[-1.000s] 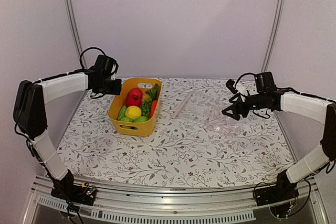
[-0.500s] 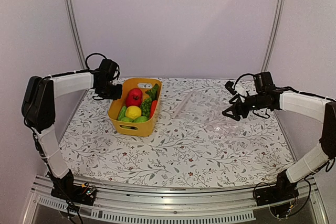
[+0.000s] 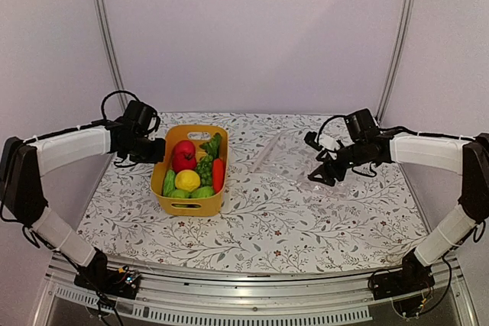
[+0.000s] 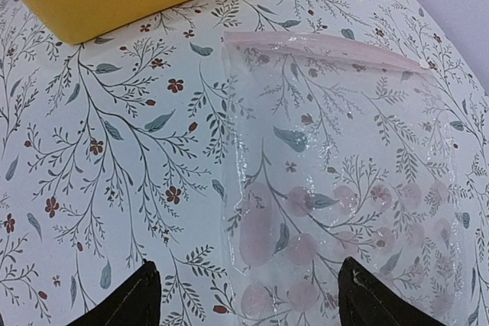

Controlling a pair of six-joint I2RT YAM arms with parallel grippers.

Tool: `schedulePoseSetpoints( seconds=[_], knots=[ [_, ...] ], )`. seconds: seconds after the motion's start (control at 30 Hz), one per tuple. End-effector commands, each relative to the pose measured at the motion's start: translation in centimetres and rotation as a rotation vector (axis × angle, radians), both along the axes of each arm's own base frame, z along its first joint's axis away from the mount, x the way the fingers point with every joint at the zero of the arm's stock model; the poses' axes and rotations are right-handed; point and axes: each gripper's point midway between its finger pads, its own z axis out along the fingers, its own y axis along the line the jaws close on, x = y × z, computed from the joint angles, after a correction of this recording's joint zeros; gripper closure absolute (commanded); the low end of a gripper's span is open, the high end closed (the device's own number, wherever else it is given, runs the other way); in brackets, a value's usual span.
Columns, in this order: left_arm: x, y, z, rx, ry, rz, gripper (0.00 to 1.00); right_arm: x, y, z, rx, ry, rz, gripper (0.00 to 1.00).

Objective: Place the food in the zip-top bag and seal the zipper
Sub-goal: Move the bin to the center of the board, then pick up the zipper food storage bag from the center of the board.

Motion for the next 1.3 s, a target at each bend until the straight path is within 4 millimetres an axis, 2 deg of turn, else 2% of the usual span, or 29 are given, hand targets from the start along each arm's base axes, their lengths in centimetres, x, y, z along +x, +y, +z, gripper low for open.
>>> schedulePoseSetpoints(
  seconds=[0.0, 0.07, 0.23, 0.27, 0.33, 0.43, 0.5, 0.6, 0.67, 0.73, 0.87, 0.93, 1.03, 1.07, 1.17, 1.23, 1.27],
  knots=[
    [-3.0, -2.3, 1.1, -0.119, -0.036, -0.066, 1.0, 0.5, 1.9, -0.9, -0.106, -0.031, 0.031, 0.22],
    [-4.0, -2.9, 1.3, -0.145, -0.048, -0.092, 1.0, 0.6, 2.9, -1.8, -0.15, -0.038, 0.051, 0.23],
    [-5.5, -4.2, -0.2, -0.2, -0.004, -0.09, 1.0, 1.2, 5.6, -4.6, -0.289, -0.07, 0.085, 0.21],
    [-5.5, -4.3, -0.2, -0.202, -0.003, -0.08, 0.96, 1.2, 6.2, -5.5, -0.313, -0.065, 0.094, 0.2],
    [-5.6, -4.1, -0.1, -0.189, -0.012, -0.057, 0.8, 1.7, 7.1, -6.3, -0.351, -0.082, 0.089, 0.19],
    [-5.4, -3.5, 1.3, -0.167, -0.052, -0.02, 0.6, 2.9, 8.1, -7.2, -0.392, -0.116, 0.051, 0.18],
    [-5.2, -3.1, 2.7, -0.159, -0.086, -0.004, 0.52, 3.8, 8.1, -7.6, -0.408, -0.148, 0.018, 0.18],
    [-5.1, -2.6, 4.5, -0.149, -0.136, 0.006, 0.48, 5.3, 7.7, -8.0, -0.453, -0.207, -0.041, 0.2],
    [-5.1, -2.7, 5.9, -0.158, -0.172, -0.016, 0.47, 6.1, 7.2, -8.2, -0.477, -0.241, -0.08, 0.24],
    [-5.0, -3.1, 7.2, -0.166, -0.206, -0.055, 0.47, 6.6, 6.7, -8.6, -0.503, -0.262, -0.1, 0.32],
    [-4.7, -3.7, 9.5, -0.158, -0.275, -0.121, 0.47, 7.3, 6.1, -9.0, -0.526, -0.287, -0.126, 0.61],
    [-4.6, -4.1, 10.8, -0.15, -0.317, -0.167, 0.47, 7.6, 5.7, -8.6, -0.526, -0.292, -0.14, 0.77],
    [-4.8, -5.5, 13.5, -0.126, -0.399, -0.27, 0.47, 7.0, 5.3, -5.5, -0.477, -0.275, -0.108, 0.96],
    [-5.0, -6.1, 14.5, -0.106, -0.435, -0.321, 0.47, 6.6, 5.3, -3.3, -0.434, -0.279, -0.091, 1.0],
    [-6.0, -8.2, 17.2, -0.055, -0.535, -0.459, 0.47, 3.8, 5.1, 0.6, -0.344, -0.235, 0.025, 1.0],
    [-7.0, -10.2, 18.3, -0.007, -0.592, -0.582, 0.46, 0.8, 5.0, 4.5, -0.255, -0.243, 0.126, 1.0],
    [-7.5, -11.1, 18.6, 0.025, -0.617, -0.632, 0.45, -0.6, 4.7, 5.3, -0.246, -0.247, 0.179, 1.0]
  ],
)
